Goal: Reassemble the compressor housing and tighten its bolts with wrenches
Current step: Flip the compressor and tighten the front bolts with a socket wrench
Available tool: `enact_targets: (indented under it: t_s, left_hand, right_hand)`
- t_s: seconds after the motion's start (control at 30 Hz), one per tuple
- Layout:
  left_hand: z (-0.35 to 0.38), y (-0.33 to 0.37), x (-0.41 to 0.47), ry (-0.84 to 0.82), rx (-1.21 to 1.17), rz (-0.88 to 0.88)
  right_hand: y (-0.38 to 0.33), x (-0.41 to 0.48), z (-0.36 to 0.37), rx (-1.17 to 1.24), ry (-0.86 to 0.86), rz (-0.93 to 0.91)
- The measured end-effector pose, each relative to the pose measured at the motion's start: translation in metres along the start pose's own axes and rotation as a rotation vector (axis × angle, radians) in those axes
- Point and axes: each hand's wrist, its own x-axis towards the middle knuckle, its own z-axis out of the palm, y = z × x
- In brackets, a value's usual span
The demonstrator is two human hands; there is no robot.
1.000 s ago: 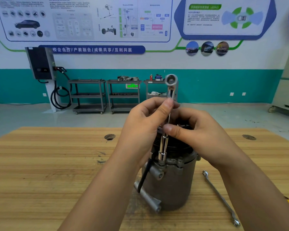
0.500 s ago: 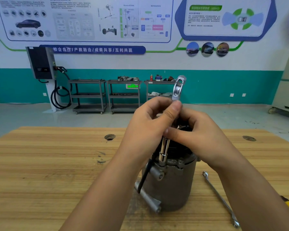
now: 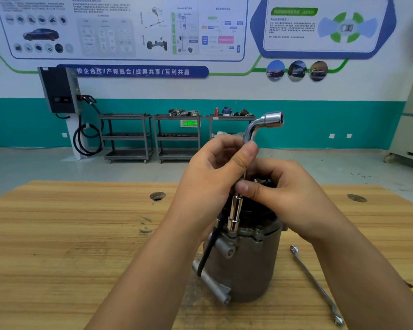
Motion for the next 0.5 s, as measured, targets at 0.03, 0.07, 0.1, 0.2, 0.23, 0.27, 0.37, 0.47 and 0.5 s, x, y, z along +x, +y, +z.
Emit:
enact_targets:
  t_s: [0.03, 0.07, 0.1, 0.2, 0.23, 0.27, 0.37, 0.47, 0.5]
  left_hand:
    - [0.000, -0.001, 0.001, 0.027, 0.020, 0.016]
    - [0.001, -0.002, 0.001, 0.043, 0.044, 0.031]
    - [0.002, -0.003, 0.001, 0.044, 0.064, 0.042]
    - [0.004, -0.001, 0.000, 0.017, 0.079, 0.047]
    - [0.004, 0.000, -0.001, 0.019, 0.088, 0.047]
    - [0.005, 0.002, -0.003, 0.037, 0.122, 0.055]
    - [0.009, 0.011, -0.006, 0.090, 0.268, 0.140]
    - [0.018, 0.031, 0.000, 0.038, 0.324, 0.218]
    - [0.023, 0.038, 0.003, 0.016, 0.377, 0.247]
  right_hand:
    - [-0.001, 0.000, 0.000, -0.002, 0.001, -0.011]
    - [-0.002, 0.000, 0.001, -0.001, 0.001, -0.023]
    - [-0.002, 0.000, 0.001, -0.002, 0.000, -0.029]
    - [-0.003, 0.000, 0.001, -0.014, 0.012, -0.026]
    - [-0.003, 0.000, 0.001, -0.025, 0.021, -0.026]
    - [-0.003, 0.000, 0.002, -0.032, 0.029, -0.022]
    - [-0.005, 0.001, 0.004, -0.066, 0.028, -0.026]
    - [-0.005, 0.003, 0.005, -0.084, 0.023, -0.028]
    - [-0.004, 0.003, 0.005, -0.086, 0.030, -0.027]
